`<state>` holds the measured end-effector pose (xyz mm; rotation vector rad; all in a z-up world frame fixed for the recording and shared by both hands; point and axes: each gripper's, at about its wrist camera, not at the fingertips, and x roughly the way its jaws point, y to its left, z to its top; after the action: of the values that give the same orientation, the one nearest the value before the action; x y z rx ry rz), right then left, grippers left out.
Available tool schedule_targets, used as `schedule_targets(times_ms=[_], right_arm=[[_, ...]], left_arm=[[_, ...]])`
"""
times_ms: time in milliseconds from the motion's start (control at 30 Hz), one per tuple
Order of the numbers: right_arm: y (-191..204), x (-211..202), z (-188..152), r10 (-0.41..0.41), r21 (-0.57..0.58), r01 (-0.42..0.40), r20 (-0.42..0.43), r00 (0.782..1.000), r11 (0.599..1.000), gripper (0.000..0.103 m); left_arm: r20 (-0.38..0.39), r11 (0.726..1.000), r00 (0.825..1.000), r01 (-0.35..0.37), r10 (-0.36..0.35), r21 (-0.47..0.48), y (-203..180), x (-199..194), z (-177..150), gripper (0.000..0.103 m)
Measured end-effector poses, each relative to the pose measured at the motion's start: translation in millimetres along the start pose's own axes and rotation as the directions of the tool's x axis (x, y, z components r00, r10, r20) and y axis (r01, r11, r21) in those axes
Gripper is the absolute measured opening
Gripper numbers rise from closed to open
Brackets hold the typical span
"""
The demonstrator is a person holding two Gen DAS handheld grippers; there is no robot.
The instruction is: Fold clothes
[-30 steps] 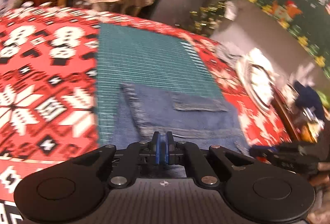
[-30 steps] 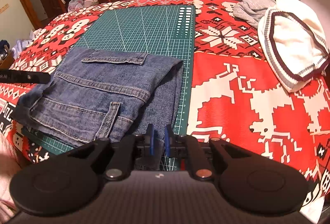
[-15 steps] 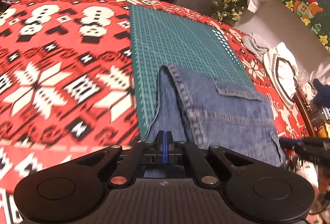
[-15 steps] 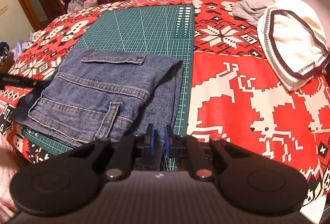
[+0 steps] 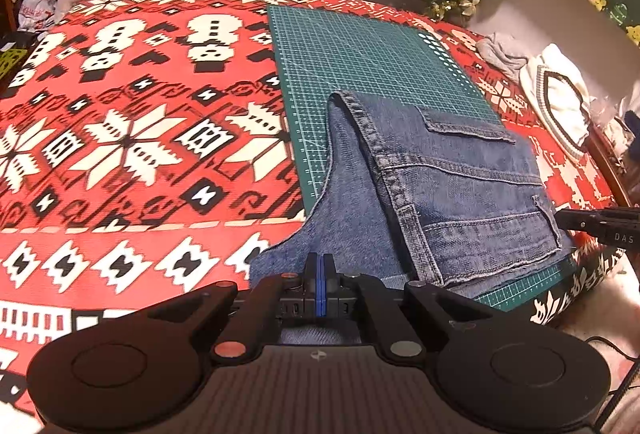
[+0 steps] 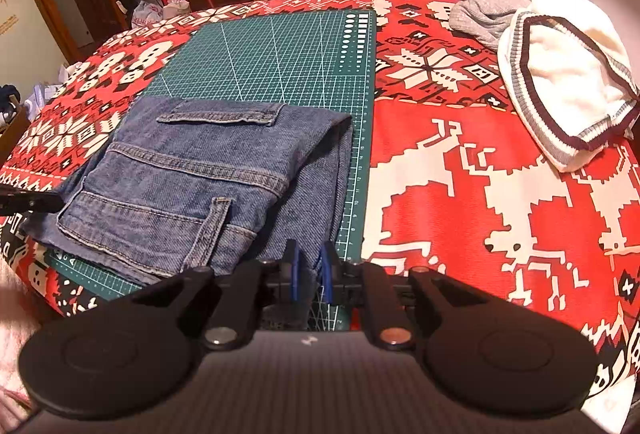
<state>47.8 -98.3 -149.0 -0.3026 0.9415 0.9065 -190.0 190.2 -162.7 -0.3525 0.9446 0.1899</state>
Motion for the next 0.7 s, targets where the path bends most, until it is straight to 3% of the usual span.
schedule_targets(times_ms=[133,233,333,433,467,567,600,667,700], right_arm=[[-1,-2,0,0.006,0.000,-0.006,0.000,1.000,1.000,0.013],[-2,-5,0,0.012,-0.001,-0.012,0.002,1.000,1.000,0.016],[-2,-11,1,0.017,-0.002,-0.017,0.008,1.000,1.000,0.024],[-2,-19,3,0.018,-0.009,-0.018,0.015,1.000,1.000,0.030],[-2,-21,4,0.019,-0.012,-0.019,0.018,1.000,1.000,0.031],[-2,-29,9,0.037,-0.020,-0.037,0.025,0.999,0.999,0.038],[-2,-31,10,0.040,-0.019,-0.039,0.029,0.999,0.999,0.046],[-3,-35,14,0.046,-0.032,-0.045,0.045,0.998,0.998,0.060],[-3,-37,16,0.046,-0.038,-0.044,0.053,0.997,0.998,0.072]], left_arm=[[-0.017,0.998,0.998,-0.062,0.062,-0.017,9,-8,-5,0.003],[0.011,0.997,1.000,-0.019,0.020,-0.078,20,-20,-6,0.004],[0.062,0.997,0.998,-0.018,0.023,-0.081,22,-33,-4,0.007],[0.103,0.999,0.994,-0.016,0.021,-0.042,20,-43,0,0.026],[0.116,1.000,0.993,-0.018,0.021,-0.020,18,-45,2,0.038],[0.175,0.992,0.984,-0.036,0.015,0.118,7,-50,7,0.050],[0.189,0.987,0.982,-0.054,0.025,0.153,4,-49,10,0.060],[0.204,0.976,0.978,-0.077,0.035,0.203,-2,-47,15,0.066],[0.211,0.971,0.977,-0.085,0.037,0.222,-5,-46,17,0.069]])
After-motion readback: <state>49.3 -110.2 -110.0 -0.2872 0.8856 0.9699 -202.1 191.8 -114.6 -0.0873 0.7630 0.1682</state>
